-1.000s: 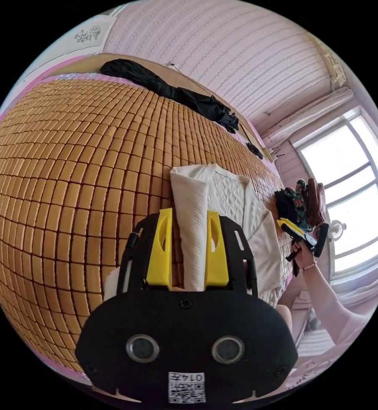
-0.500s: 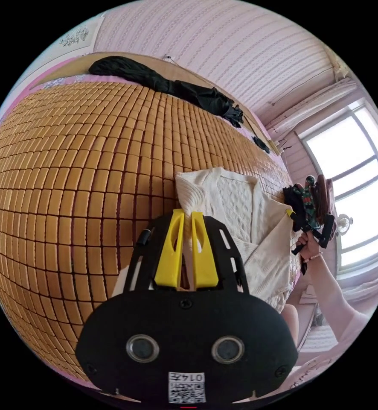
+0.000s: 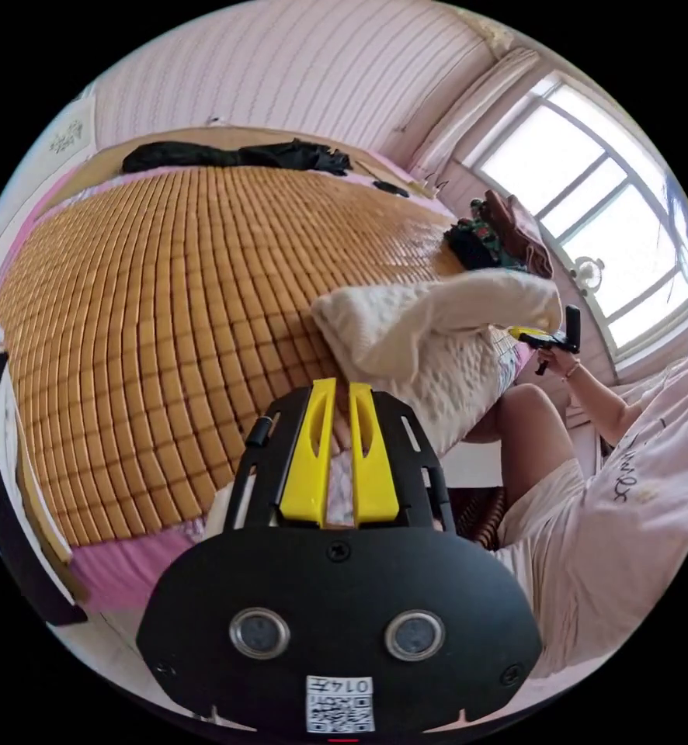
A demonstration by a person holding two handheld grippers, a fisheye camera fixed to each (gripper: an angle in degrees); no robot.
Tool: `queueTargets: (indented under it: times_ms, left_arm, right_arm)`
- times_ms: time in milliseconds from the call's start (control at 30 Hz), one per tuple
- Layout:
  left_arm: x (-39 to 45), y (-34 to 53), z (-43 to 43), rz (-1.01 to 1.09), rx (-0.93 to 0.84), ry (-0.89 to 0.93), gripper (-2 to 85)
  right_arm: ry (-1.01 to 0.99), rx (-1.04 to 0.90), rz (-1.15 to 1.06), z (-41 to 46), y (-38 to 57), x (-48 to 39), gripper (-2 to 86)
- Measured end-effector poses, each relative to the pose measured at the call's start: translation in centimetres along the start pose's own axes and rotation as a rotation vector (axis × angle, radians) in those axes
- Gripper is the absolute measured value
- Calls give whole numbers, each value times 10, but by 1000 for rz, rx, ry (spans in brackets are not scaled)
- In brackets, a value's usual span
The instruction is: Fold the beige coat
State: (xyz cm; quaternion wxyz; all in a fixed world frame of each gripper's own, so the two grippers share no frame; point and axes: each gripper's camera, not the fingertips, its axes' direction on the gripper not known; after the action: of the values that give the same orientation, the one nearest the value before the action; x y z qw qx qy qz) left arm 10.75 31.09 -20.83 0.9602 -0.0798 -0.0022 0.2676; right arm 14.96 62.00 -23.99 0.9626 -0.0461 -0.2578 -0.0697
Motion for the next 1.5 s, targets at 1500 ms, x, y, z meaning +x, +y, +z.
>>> queueTargets:
  times_ms: [1500]
  left_arm:
    - [267,47,31,80,-8,-109,-9]
  right_arm:
    - [56,-214,-74,146,-184,-107,3]
